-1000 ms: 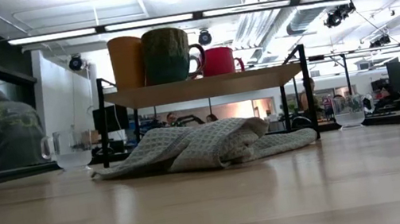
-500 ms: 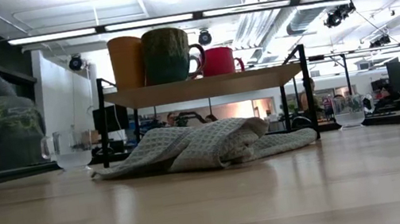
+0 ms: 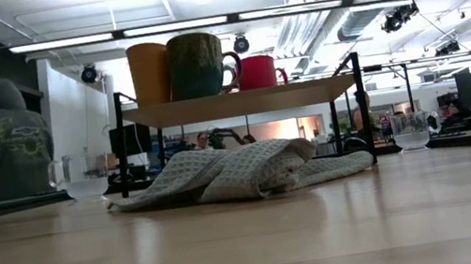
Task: Stack small to large cups/mugs on shelf
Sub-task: Put the light blue mug on the shelf
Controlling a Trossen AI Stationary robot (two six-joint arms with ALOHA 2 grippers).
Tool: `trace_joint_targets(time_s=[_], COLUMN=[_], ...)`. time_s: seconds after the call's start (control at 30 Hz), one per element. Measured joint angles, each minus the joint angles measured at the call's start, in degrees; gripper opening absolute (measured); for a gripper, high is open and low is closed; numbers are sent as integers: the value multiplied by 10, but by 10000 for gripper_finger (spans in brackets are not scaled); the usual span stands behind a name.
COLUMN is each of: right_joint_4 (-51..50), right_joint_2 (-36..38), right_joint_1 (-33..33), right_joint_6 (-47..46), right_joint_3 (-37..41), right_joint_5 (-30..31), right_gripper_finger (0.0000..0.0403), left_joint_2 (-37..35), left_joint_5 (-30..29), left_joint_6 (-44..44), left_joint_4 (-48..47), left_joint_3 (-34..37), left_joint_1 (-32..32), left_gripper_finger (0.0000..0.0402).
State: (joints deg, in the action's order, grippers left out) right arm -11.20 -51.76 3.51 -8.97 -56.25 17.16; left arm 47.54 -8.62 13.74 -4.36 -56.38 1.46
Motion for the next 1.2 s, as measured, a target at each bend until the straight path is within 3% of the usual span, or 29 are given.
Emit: trace_joint_targets(time_s=[0.4, 0.53, 0.73, 1.03, 1.2], right_joint_4=[-1, -25, -141, -352, -441], right_joint_2=[0, 0, -2, -48, -88], right_joint_1=[0, 0, 12, 130, 221], right_joint_6=[-1, -38, -150, -343, -403], right_joint_3=[0, 0, 0, -1, -1], right_joint_5=[-4, -39, -128, -278, -314], right_gripper_finger=[183, 183, 183, 183, 183], left_joint_2=[0, 0, 0, 0, 0], left_joint_5=[0, 0, 0, 0, 0], left_joint_6=[0, 0, 0, -6, -17], left_joint_4=[0, 0, 0, -1, -1], left_joint_3=[0, 0, 0, 0, 0], left_joint_1=[0, 0, 0, 0, 0], left_gripper_finger=[1, 1, 1, 1, 1])
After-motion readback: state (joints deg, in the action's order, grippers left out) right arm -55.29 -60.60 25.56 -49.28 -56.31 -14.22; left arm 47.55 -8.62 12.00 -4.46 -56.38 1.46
